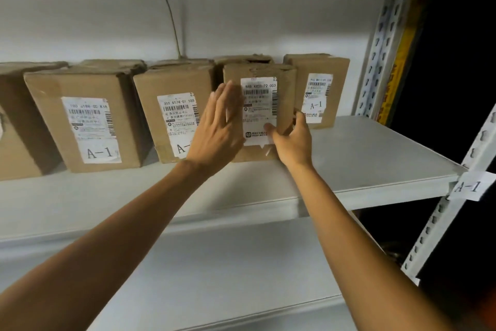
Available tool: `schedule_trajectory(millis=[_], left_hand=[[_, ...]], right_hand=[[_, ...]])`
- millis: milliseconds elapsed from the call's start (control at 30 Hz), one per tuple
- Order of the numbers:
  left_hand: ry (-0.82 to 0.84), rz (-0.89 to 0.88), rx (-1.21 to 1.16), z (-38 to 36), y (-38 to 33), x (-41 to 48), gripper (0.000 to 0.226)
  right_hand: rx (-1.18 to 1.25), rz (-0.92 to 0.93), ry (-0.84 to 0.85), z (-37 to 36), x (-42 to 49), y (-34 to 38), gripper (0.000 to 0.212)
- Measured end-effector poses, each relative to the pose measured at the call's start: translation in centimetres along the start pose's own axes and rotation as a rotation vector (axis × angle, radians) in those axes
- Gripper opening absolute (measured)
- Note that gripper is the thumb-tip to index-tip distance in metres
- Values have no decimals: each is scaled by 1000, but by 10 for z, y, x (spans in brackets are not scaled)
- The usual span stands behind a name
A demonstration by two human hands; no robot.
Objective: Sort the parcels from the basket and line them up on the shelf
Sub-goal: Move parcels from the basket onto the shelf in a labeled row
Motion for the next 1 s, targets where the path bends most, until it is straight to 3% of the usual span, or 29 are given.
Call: schedule_trajectory(millis=[133,333,600,767,1000], left_hand=[[106,-104,195,-24,2,-3,81],[115,-127,290,-29,8,0,85],[147,-163,289,-25,12,-6,94],[208,-175,267,-18,18,-12,85],[336,-109,28,-14,5,-24,63]], right_hand=[[-143,17,-13,-12,13,-7,71],[-171,14,-54,-10,21,-17,73],[-119,-46,-177,1,5,-13,48],[-91,-86,-110,3,-7,-8,37],[-221,33,96,21,-50,14,54]])
Point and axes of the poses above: each hand's wrist, its own x-axis towards the middle knuckle, its own z-axis out of the back of the hand, y = z × x, the point moved 9 cm from there along x, towards the middle knuckle, and after that the axes turned 10 degrees about -y, right-handed, at the moved point
